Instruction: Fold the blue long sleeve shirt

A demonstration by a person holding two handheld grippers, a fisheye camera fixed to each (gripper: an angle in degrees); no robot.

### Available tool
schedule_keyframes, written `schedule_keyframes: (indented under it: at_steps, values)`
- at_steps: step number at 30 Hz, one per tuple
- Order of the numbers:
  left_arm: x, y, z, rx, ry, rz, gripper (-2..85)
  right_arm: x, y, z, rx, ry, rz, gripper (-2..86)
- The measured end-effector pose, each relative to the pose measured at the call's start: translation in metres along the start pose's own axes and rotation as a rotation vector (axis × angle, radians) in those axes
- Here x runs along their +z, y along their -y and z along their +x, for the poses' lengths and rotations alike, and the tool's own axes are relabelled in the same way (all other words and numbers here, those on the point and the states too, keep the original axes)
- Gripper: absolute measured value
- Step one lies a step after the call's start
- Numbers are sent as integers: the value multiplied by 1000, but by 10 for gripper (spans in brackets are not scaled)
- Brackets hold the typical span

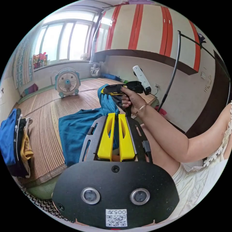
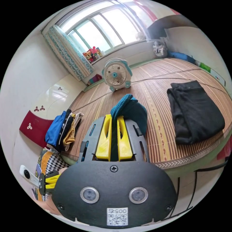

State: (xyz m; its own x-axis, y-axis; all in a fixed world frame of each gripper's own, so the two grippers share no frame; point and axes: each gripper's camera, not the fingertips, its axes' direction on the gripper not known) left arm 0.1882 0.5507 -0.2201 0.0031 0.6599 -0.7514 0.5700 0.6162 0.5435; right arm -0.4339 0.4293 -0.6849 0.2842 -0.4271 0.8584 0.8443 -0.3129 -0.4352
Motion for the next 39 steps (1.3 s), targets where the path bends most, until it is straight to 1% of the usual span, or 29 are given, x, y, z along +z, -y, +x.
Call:
schedule_keyframes:
  at_steps: [7,13,19,23,26,29,32,34,36,39]
  values:
    - [-17,-29,-30,-108,94,-31,38,43,4,-74,-119,-37,-86,-4]
    - [-18,-50,-50,-200,161,-75,39,81,4,-121,-188,-85,-170,-4]
    - [-14,-67,-68,-280,204,-115,39,125,5,-149,-182,-94,-258,-3]
    - [-2,-79,-84,-348,247,-188,38,155,-1,-166,-218,-130,-317,6]
    - [11,-90,-96,-405,285,-249,38,178,-9,-173,-258,-157,-371,33]
    - [17,-97,-103,-450,308,-262,38,177,-8,-174,-258,-135,-352,68]
    - [17,-97,-103,-457,297,-257,37,154,1,-172,-255,-10,-289,85]
    - [18,-96,-100,-442,305,-263,37,128,6,-165,-268,86,-193,106]
    - [18,-94,-97,-436,307,-259,36,112,9,-155,-266,125,-136,112]
    - [16,-90,-93,-444,306,-244,33,99,15,-129,-195,106,-120,110]
